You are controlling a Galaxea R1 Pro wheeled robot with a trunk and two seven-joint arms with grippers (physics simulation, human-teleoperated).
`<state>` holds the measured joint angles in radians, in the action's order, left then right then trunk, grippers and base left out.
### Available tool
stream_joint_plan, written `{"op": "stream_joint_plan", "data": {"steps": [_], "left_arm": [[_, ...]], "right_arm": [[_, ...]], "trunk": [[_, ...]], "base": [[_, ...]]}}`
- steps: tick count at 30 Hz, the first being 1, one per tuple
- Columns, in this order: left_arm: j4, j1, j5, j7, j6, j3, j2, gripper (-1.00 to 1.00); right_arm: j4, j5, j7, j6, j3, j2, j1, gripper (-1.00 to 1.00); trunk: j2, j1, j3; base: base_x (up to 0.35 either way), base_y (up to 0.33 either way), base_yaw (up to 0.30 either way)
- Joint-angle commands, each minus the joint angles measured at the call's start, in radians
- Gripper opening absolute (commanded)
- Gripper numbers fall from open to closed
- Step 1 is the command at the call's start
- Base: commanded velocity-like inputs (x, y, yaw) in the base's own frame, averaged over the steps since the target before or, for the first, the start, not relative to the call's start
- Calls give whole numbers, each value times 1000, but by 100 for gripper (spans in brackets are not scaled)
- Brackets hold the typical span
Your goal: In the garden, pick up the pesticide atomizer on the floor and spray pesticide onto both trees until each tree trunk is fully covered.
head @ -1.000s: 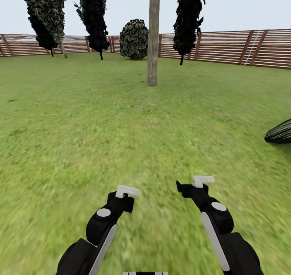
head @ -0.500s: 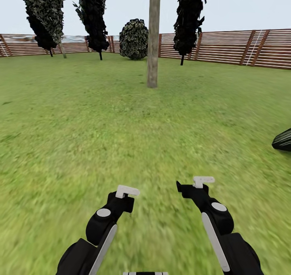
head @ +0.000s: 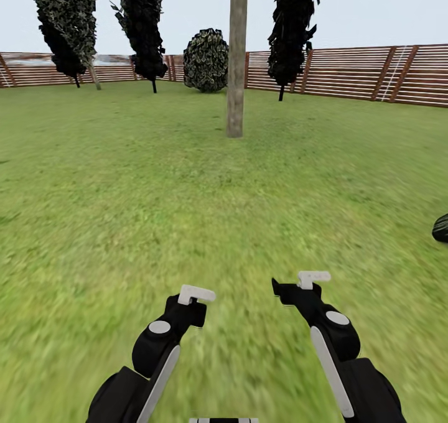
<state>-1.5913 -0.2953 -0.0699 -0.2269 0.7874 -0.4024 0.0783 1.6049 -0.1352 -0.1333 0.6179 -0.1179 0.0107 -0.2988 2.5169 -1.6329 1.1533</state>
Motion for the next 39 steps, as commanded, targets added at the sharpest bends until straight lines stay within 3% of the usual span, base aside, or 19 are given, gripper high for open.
{"op": "stream_joint_plan", "data": {"steps": [1, 39], "left_arm": [[-1, 0, -7, -8, 4, -1, 0, -100], [-1, -1, -7, -8, 4, -4, 0, -100]], "right_arm": [[1, -11, -9, 4, -1, 0, -1, 100], [1, -11, -10, 6, -2, 0, 0, 100]], "trunk": [[0, 0, 1], [0, 0, 1]], "base": [[333, 0, 0], [333, 0, 0]]}}
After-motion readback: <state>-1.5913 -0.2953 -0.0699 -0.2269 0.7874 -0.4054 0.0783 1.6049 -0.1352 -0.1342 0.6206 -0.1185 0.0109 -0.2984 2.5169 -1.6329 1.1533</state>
